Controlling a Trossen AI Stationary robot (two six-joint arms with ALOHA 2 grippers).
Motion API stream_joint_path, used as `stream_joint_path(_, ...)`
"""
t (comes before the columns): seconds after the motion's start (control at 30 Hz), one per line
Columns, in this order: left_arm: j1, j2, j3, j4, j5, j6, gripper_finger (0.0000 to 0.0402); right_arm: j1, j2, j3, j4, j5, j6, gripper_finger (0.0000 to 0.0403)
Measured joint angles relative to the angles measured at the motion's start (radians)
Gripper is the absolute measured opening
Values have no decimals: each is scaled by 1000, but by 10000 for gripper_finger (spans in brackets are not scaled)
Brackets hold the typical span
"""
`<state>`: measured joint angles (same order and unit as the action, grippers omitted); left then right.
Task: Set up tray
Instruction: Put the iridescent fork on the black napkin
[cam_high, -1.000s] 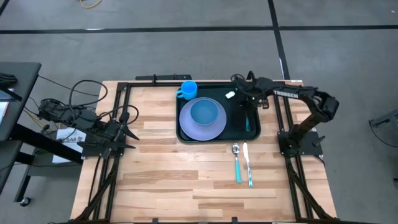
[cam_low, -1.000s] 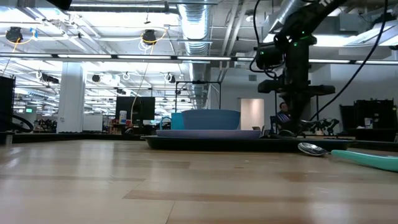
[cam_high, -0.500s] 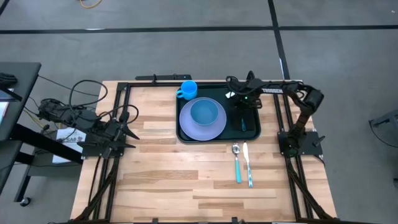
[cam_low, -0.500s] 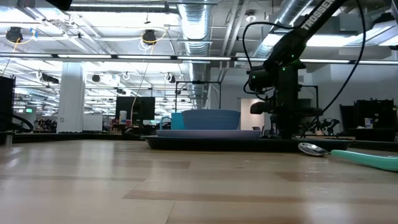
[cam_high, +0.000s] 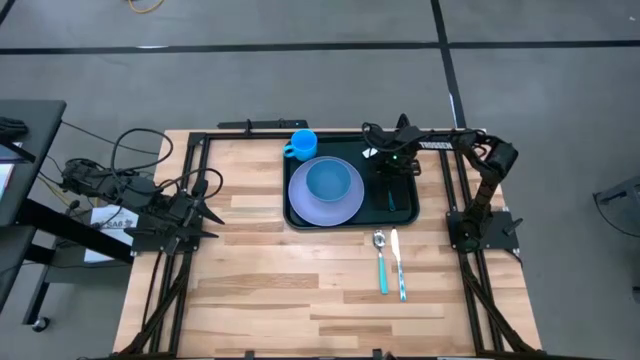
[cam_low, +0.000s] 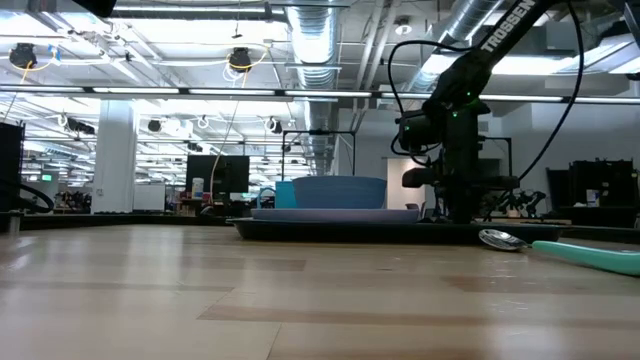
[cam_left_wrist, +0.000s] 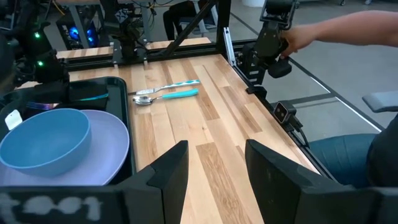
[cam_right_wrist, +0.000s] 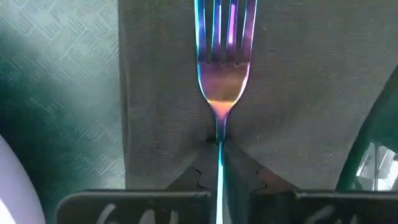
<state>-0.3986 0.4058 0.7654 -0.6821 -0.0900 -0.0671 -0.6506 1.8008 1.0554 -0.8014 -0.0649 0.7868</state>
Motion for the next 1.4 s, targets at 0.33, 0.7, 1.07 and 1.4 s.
stream_joint_path(0.33, 0, 0, 0, 0, 0, 0, 148, 0, -44, -4, 7, 41, 28, 0)
stream_joint_path(0.7, 0, 0, 0, 0, 5, -1, 148, 0, -77, -4, -5, 48, 56, 0)
stream_joint_path(1.07, 0, 0, 0, -1, 6, -8, 148, 0, -77, -4, -6, 70, 81, 0)
stream_joint_path(1.4, 0, 0, 0, -1, 23, 14, 148, 17, -77, -3, -6, 94, 80, 0)
